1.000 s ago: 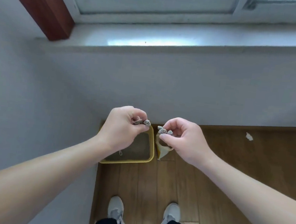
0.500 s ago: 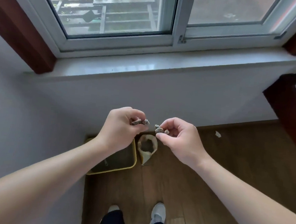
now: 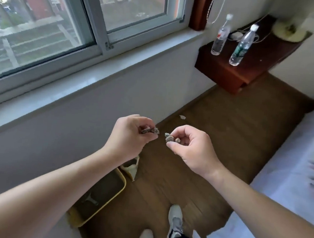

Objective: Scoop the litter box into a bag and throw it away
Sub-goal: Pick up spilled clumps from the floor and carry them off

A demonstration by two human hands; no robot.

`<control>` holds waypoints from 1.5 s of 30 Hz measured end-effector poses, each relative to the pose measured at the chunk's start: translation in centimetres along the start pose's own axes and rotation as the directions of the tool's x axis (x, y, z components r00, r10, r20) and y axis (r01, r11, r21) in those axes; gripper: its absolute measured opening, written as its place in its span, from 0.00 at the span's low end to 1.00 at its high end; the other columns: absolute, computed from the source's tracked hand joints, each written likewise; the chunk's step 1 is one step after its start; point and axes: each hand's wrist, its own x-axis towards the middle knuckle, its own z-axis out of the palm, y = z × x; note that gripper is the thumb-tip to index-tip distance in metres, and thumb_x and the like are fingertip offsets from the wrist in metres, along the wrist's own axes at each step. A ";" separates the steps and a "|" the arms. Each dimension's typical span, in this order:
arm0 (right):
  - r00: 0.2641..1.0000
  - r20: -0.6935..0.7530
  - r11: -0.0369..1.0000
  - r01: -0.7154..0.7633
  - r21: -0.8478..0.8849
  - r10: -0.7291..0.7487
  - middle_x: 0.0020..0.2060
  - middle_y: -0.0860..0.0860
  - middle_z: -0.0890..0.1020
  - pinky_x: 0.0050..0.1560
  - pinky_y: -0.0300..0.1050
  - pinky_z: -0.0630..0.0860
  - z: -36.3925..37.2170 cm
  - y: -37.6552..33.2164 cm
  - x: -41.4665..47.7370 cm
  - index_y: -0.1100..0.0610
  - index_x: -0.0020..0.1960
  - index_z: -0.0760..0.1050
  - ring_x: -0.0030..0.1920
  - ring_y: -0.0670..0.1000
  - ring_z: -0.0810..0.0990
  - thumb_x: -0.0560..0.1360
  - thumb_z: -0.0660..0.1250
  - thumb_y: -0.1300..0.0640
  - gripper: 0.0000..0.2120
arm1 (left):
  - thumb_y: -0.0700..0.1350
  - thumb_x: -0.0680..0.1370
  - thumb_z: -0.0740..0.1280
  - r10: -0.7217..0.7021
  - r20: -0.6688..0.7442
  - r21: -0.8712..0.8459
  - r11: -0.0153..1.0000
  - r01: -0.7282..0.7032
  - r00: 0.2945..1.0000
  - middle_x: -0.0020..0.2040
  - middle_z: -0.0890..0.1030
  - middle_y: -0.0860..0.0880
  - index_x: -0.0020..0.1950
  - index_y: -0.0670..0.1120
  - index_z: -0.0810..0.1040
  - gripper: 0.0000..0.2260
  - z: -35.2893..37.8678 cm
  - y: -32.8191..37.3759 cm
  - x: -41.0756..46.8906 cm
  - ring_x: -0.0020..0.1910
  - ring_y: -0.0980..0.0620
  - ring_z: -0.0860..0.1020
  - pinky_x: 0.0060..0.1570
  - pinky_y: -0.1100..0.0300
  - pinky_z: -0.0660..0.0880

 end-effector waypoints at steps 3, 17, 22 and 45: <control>0.993 -0.107 0.999 -0.042 0.013 0.043 0.33 0.46 0.82 0.35 0.38 0.75 -1.6 0.2 -3.1 0.52 0.42 0.80 0.32 0.44 0.78 0.69 0.77 0.61 0.08 | 0.46 0.72 0.77 0.066 0.086 0.008 0.998 -0.067 0.994 0.42 0.81 0.57 0.44 0.55 0.83 0.05 1.2 1.9 -0.4 0.41 0.58 0.80 0.42 0.66 0.78; 0.783 -0.586 0.972 -0.231 0.034 0.207 0.33 0.49 0.82 0.36 0.37 0.73 -15.3 3.1 -22.2 0.52 0.42 0.80 0.32 0.45 0.76 0.69 0.76 0.61 0.08 | 0.45 0.71 0.77 0.487 0.412 -0.141 0.869 -0.474 0.771 0.38 0.80 0.56 0.41 0.53 0.84 0.04 14.7 17.8 -6.5 0.39 0.60 0.78 0.39 0.67 0.74; 0.665 -0.695 0.957 -0.260 0.125 0.272 0.33 0.50 0.81 0.38 0.43 0.75 -20.8 4.6 -31.6 0.53 0.41 0.79 0.32 0.49 0.76 0.68 0.75 0.63 0.08 | 0.44 0.71 0.77 0.540 0.503 -0.227 0.836 -0.500 0.674 0.37 0.80 0.55 0.40 0.52 0.84 0.04 20.7 24.4 -12.0 0.36 0.59 0.77 0.37 0.68 0.72; -0.002 -0.925 0.863 -0.361 0.354 0.379 0.37 0.55 0.83 0.44 0.60 0.80 -37.4 10.0 -66.3 0.56 0.44 0.80 0.39 0.59 0.81 0.70 0.74 0.64 0.06 | 0.37 0.71 0.74 0.644 0.745 -0.555 0.743 -0.374 0.173 0.39 0.83 0.44 0.37 0.53 0.82 0.10 45.0 49.4 -35.8 0.35 0.44 0.80 0.41 0.43 0.80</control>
